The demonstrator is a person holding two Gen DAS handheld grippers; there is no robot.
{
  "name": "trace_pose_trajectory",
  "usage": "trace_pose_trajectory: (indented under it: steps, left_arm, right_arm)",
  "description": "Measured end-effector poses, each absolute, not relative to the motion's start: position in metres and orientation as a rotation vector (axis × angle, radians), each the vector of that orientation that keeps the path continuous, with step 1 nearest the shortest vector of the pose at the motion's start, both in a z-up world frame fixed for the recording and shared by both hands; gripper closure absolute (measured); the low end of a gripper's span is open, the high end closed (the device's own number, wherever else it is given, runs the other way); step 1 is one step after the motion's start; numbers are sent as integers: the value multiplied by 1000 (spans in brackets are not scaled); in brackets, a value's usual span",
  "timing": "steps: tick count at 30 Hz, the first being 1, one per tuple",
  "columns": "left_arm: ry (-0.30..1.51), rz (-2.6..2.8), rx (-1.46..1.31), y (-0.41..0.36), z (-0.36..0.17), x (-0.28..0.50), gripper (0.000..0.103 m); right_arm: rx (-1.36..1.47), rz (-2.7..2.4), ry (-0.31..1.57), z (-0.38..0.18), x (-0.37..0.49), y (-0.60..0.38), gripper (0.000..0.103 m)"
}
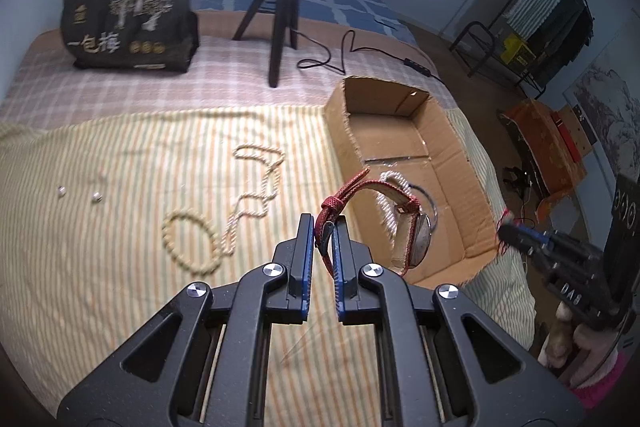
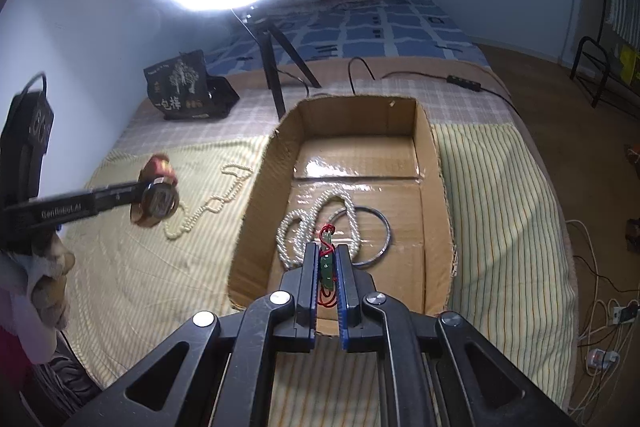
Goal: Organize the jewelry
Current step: 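Lift the watch and pendant and carry both over the cardboard box, then lower the watch and pendant into the box and open both tools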
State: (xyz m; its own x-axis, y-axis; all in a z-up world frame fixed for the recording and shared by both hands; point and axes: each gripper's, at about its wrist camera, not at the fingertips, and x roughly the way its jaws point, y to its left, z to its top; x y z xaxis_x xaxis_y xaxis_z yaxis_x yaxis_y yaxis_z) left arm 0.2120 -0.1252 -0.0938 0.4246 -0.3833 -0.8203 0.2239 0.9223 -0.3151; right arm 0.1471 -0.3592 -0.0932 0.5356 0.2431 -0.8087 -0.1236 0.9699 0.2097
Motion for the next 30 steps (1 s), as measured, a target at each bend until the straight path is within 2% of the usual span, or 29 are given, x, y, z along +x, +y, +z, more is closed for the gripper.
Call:
trace_pose_trajectory:
  steps: [30]
  left_arm:
    - [1086,-391,-72,-229,-131,292,96]
  right_arm:
    - [160,222,1044,-127,163,-374,97]
